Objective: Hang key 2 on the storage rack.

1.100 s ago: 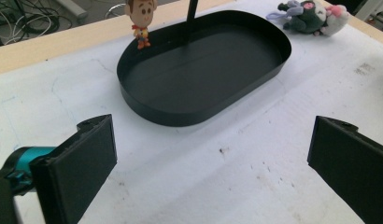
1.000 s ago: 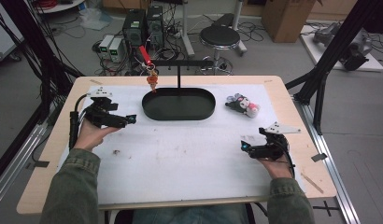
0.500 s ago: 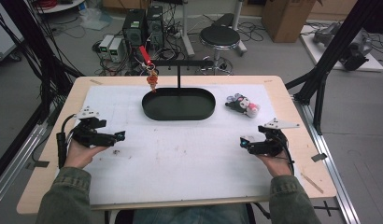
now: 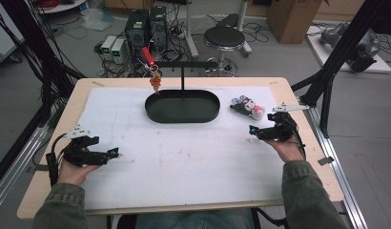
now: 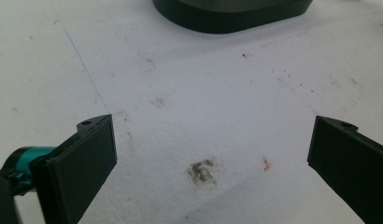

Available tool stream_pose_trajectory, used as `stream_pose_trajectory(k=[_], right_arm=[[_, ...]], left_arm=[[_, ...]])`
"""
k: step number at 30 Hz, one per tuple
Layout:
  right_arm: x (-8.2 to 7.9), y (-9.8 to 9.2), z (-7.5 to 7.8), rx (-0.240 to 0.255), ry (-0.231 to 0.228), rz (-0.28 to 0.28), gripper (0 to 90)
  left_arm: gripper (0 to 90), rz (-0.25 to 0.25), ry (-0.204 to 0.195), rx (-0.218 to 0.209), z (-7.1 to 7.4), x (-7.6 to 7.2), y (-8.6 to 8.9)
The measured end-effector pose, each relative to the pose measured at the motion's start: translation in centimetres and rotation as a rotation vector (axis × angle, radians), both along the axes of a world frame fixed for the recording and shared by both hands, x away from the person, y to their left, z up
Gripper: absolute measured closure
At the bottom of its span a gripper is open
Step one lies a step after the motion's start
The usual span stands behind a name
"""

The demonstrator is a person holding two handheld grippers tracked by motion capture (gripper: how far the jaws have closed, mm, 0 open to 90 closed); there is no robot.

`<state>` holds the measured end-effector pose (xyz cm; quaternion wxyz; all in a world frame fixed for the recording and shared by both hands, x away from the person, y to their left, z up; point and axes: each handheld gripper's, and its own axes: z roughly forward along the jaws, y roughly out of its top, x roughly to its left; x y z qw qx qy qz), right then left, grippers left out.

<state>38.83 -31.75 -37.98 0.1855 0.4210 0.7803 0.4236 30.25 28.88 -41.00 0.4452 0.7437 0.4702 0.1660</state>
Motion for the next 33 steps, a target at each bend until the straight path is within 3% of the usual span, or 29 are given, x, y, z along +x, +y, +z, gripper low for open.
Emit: stream_pose_trajectory(k=[5, 9, 12, 16, 21, 25, 28, 33], right_arm=[[1.7, 0.1, 0.0, -0.042, 0.003, -0.012, 0.7], [3.2, 0.2, 0.0, -0.065, 0.031, -0.023, 0.7], [4.6, 0.4, 0.3, -0.093, 0.039, -0.032, 0.7], [6.1, 0.5, 0.7, -0.088, 0.039, -0.04, 0.7], [7.9, 1.3, 1.1, -0.169, 0.064, -0.011, 0.7], [9.3, 1.6, 1.3, -0.206, 0.084, -0.005, 0.7], [10.1, 1.4, 1.1, -0.185, 0.116, 0.003, 0.7], [11.4, 1.6, 0.7, -0.217, 0.158, 0.028, 0.7]], left_arm=[[1.7, 0.001, 0.005, -0.018, -0.2, -0.4, 0.8], [1.7, 0.002, 0.007, -0.03, -0.4, -0.7, 1.1], [1.8, 0.0, 0.016, -0.016, -0.6, -0.9, 1.4], [1.7, 0.01, 0.019, -0.021, -0.8, -1.3, 1.8], [1.7, 0.014, 0.022, -0.03, -1.1, -1.8, 2.7], [1.7, 0.02, 0.019, -0.037, -1.2, -2.2, 3.2], [1.7, 0.019, 0.024, -0.037, -1.5, -2.6, 3.5], [1.7, 0.015, 0.044, -0.039, -2.1, -3.3, 3.8]])
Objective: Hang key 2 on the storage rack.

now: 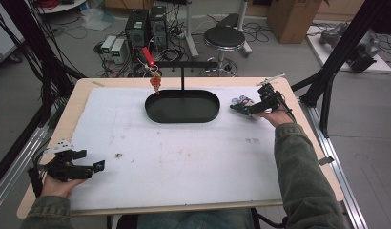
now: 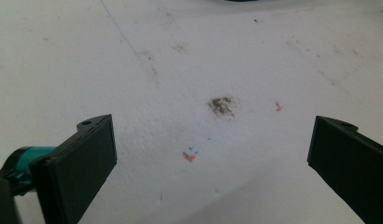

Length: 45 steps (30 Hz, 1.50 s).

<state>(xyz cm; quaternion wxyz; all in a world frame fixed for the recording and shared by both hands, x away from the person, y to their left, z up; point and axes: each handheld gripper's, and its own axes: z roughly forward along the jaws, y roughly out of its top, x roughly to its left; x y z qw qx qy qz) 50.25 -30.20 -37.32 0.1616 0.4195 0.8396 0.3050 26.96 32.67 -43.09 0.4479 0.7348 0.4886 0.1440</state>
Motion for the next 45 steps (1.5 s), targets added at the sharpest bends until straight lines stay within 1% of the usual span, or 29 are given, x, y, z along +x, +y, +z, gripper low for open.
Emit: stream_pose_trajectory(k=[2, 3, 5, 6, 7, 8, 10, 11, 12, 13, 15, 16, 17, 18, 19, 21, 22, 23, 27, 29, 31, 34, 36, 39, 40, 42, 43, 45], right_arm=[[0.4, -0.1, -0.4, -0.004, -0.003, -0.003, 0.7], [0.7, -0.3, -0.6, -0.003, 0.008, -0.013, 0.7], [1.2, -0.9, -1.4, -0.011, 0.034, -0.032, 0.7], [1.5, -1.2, -1.7, -0.008, 0.059, -0.043, 0.7], [1.7, -1.5, -2.1, 0.005, 0.077, -0.045, 0.7], [1.9, -1.7, -2.4, 0.004, 0.09, -0.053, 0.7], [2.2, -1.8, -3.0, -0.014, 0.098, -0.056, 0.7], [2.3, -1.8, -3.2, -0.014, 0.105, -0.059, 0.7], [2.4, -1.7, -3.5, -0.02, 0.109, -0.056, 2.3], [2.5, -1.5, -3.7, -0.03, 0.119, -0.05, 6.3], [2.7, -1.0, -4.1, -0.064, 0.117, -0.046, 7.1], [2.7, -0.9, -4.2, -0.054, 0.142, -0.064, 13.7], [2.8, -0.9, -4.3, -0.038, 0.16, -0.057, 26.2], [2.9, -0.8, -4.3, -0.042, 0.164, -0.057, 30.3], [2.8, -0.7, -4.3, -0.061, 0.163, -0.057, 33.6], [2.8, -0.6, -4.1, -0.073, 0.152, -0.039, 42.5], [2.7, -0.6, -4.0, -0.079, 0.158, -0.035, 45.1], [2.6, -0.6, -3.9, -0.082, 0.153, -0.025, 47.0], [2.2, -0.8, -3.4, -0.092, 0.145, -0.006, 49.5], [2.0, -1.0, -2.9, -0.075, 0.135, 0.004, 49.8], [1.7, -1.1, -2.4, -0.048, 0.13, 0.009, 49.8], [1.3, -1.3, -1.7, 0.018, 0.149, 0.017, 49.6], [1.0, -1.3, -1.2, 0.033, 0.144, 0.025, 49.6], [0.5, -1.1, -0.5, 0.065, 0.149, 0.037, 49.6], [0.4, -1.1, -0.3, 0.074, 0.142, 0.045, 49.6], [0.0, -0.9, 0.1, 0.09, 0.146, 0.052, 49.6], [0.0, -0.8, 0.2, 0.09, 0.138, 0.058, 49.6], [-0.2, -0.6, 0.3, 0.102, 0.141, 0.067, 49.6]], left_arm=[[1.8, 0.004, -0.004, 0.001, -0.2, -0.2, 0.1], [1.7, 0.004, -0.008, 0.004, -0.2, -0.3, 0.1], [1.7, 0.005, -0.016, 0.001, -0.2, -0.4, 0.0], [1.7, 0.002, -0.018, 0.005, -0.2, -0.5, 0.0], [1.7, 0.001, -0.021, 0.006, -0.2, -0.4, -0.1], [1.7, 0.002, -0.022, 0.012, -0.2, -0.5, -0.1], [1.7, -0.004, -0.02, 0.016, -0.3, -0.4, -0.2], [1.7, -0.006, -0.017, 0.02, -0.3, -0.4, -0.2], [1.7, -0.004, -0.016, 0.021, -0.4, -0.4, -0.2], [1.7, -0.002, -0.016, 0.022, -0.4, -0.5, -0.3], [1.7, -0.004, -0.018, 0.026, -0.3, -0.5, -0.3], [1.7, -0.008, -0.019, 0.03, -0.3, -0.5, -0.3], [1.7, -0.005, -0.02, 0.026, -0.3, -0.6, -0.3], [1.7, -0.002, -0.023, 0.027, -0.3, -0.6, -0.3], [1.7, -0.004, -0.024, 0.028, -0.3, -0.5, -0.3], [1.7, 0.003, -0.028, 0.032, -0.3, -0.5, -0.3], [1.7, 0.004, -0.029, 0.034, -0.4, -0.5, -0.3], [1.7, 0.007, -0.03, 0.031, -0.4, -0.5, -0.3], [1.8, 0.008, -0.032, 0.03, -0.3, -0.5, -0.2], [1.7, 0.007, -0.032, 0.036, -0.3, -0.5, -0.2], [1.7, 0.006, -0.031, 0.037, -0.4, -0.6, -0.3], [1.7, 0.009, -0.03, 0.035, -0.4, -0.6, -0.4], [1.7, 0.01, -0.031, 0.034, -0.4, -0.6, -0.4], [1.7, 0.011, -0.03, 0.033, -0.4, -0.6, -0.3], [1.7, 0.011, -0.031, 0.034, -0.4, -0.6, -0.3], [1.7, 0.007, -0.028, 0.036, -0.5, -0.6, -0.3], [1.7, 0.006, -0.028, 0.035, -0.5, -0.5, -0.3], [1.7, 0.001, -0.028, 0.029, -0.4, -0.6, -0.3]])
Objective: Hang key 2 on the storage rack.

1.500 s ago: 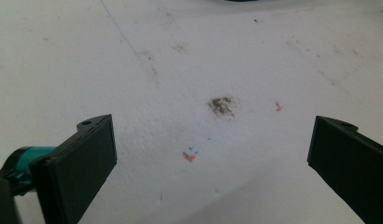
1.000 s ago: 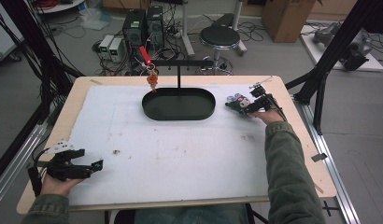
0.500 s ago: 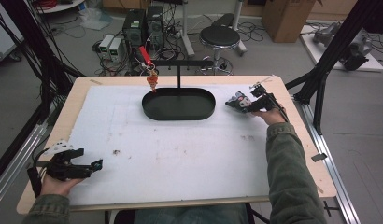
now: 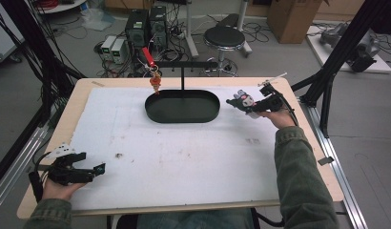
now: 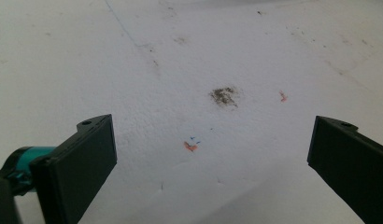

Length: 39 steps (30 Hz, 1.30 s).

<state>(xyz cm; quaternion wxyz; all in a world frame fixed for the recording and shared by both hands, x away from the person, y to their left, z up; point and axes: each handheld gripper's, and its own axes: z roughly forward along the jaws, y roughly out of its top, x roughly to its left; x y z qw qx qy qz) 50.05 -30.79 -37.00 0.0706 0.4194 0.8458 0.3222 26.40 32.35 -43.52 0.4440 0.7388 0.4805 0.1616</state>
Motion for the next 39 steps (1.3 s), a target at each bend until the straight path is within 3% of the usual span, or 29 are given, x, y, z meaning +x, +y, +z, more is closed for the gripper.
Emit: stream_pose_trajectory(k=[8, 15, 20, 30, 39], right_arm=[[-0.7, 1.9, 0.3, -0.02, -0.004, 0.049, 49.5], [-1.5, 1.7, 1.6, 0.027, -0.017, 0.046, 49.5], [-2.1, 1.3, 2.8, 0.047, -0.026, 0.026, 49.6], [-2.3, 2.9, 6.4, 0.105, -0.06, 0.061, 49.7], [-2.0, 4.6, 8.4, 0.105, -0.077, 0.074, 49.7]], left_arm=[[1.7, -0.003, -0.003, -0.007, 0.0, 0.0, 0.0], [1.7, -0.007, -0.001, -0.003, 0.0, 0.0, -0.1], [1.8, -0.004, -0.004, -0.015, 0.1, 0.0, 0.0], [1.7, -0.005, -0.006, -0.023, 0.2, 0.0, 0.0], [1.7, -0.008, -0.002, -0.026, 0.1, 0.1, 0.1]])
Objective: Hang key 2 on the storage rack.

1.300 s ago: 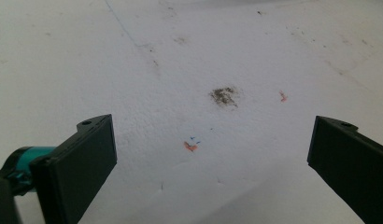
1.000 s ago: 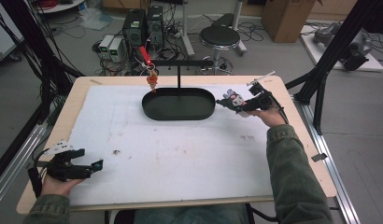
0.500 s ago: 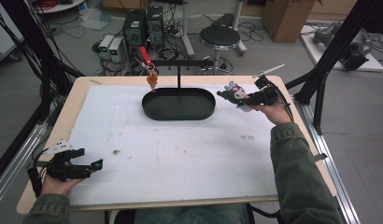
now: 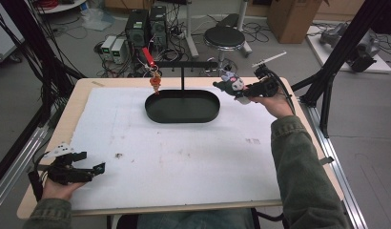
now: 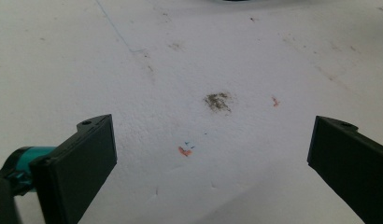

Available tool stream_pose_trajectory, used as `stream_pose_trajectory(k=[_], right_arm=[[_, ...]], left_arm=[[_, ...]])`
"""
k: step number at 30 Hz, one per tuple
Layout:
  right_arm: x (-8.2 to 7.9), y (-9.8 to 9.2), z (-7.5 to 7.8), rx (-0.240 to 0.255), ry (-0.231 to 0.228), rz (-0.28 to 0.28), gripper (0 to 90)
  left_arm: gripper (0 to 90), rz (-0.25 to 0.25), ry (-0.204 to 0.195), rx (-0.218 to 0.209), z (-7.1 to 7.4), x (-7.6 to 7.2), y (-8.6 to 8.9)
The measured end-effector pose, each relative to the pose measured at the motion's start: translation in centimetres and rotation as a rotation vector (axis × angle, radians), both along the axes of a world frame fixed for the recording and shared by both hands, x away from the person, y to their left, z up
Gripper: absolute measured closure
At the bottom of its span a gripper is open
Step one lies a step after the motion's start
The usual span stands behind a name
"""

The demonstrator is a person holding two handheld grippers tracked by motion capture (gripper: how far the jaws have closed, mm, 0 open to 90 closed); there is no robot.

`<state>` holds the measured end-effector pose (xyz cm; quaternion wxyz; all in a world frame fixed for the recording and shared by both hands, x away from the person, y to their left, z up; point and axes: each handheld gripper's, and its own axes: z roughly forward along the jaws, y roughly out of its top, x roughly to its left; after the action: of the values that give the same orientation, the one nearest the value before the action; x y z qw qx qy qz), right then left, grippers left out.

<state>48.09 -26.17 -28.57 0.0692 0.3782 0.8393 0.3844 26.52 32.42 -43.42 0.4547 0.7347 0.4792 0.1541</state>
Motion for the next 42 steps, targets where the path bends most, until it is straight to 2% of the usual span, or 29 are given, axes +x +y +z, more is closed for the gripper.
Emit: stream_pose_trajectory(k=[5, 7, 11, 14, 15, 18, 25, 26, 29, 31, 33, 36, 42], right_arm=[[0.5, 0.5, 0.9, 0.032, 0.008, -0.014, 49.7], [0.6, 0.8, 1.2, 0.026, 0.013, -0.016, 49.6], [0.6, 1.6, 2.1, 0.033, -0.017, -0.011, 49.7], [0.9, 2.0, 2.8, 0.025, -0.006, -0.028, 49.7], [1.0, 2.1, 2.9, 0.017, -0.024, -0.026, 49.7], [1.4, 2.4, 3.3, 0.031, -0.018, -0.031, 49.7], [2.1, 3.0, 3.4, 0.02, -0.01, -0.032, 49.7], [2.1, 3.1, 3.4, 0.017, 0.002, -0.038, 49.7], [2.4, 3.8, 3.6, 0.027, -0.004, -0.035, 49.7], [2.8, 4.3, 3.6, 0.009, -0.014, -0.042, 49.7], [3.2, 4.7, 3.6, 0.015, -0.013, -0.047, 49.7], [3.6, 5.1, 3.5, -0.004, -0.04, -0.085, 49.7], [4.2, 5.2, 2.6, 0.001, -0.062, -0.16, 49.3]], left_arm=[[1.7, -0.004, 0.002, 0.0, -0.1, 0.2, -0.1], [1.8, 0.0, 0.002, -0.002, -0.1, 0.2, 0.0], [1.7, 0.003, 0.001, -0.001, 0.0, 0.1, 0.0], [1.7, 0.004, -0.002, 0.001, 0.0, 0.1, 0.0], [1.8, 0.003, -0.002, 0.001, 0.0, 0.1, 0.0], [1.8, 0.001, 0.002, 0.001, 0.0, 0.1, 0.0], [1.7, -0.022, 0.003, 0.012, 0.2, 0.2, -0.5], [1.7, -0.024, 0.004, 0.009, 0.2, 0.2, -0.6], [1.7, -0.027, 0.01, 0.012, 0.1, 0.2, -0.6], [1.7, -0.029, 0.01, 0.01, 0.1, 0.2, -0.7], [1.7, -0.031, 0.008, 0.012, 0.2, 0.2, -0.6], [1.7, -0.033, 0.006, 0.009, 0.2, 0.2, -0.5], [1.7, -0.033, 0.012, 0.011, 0.0, 0.3, -0.6]])
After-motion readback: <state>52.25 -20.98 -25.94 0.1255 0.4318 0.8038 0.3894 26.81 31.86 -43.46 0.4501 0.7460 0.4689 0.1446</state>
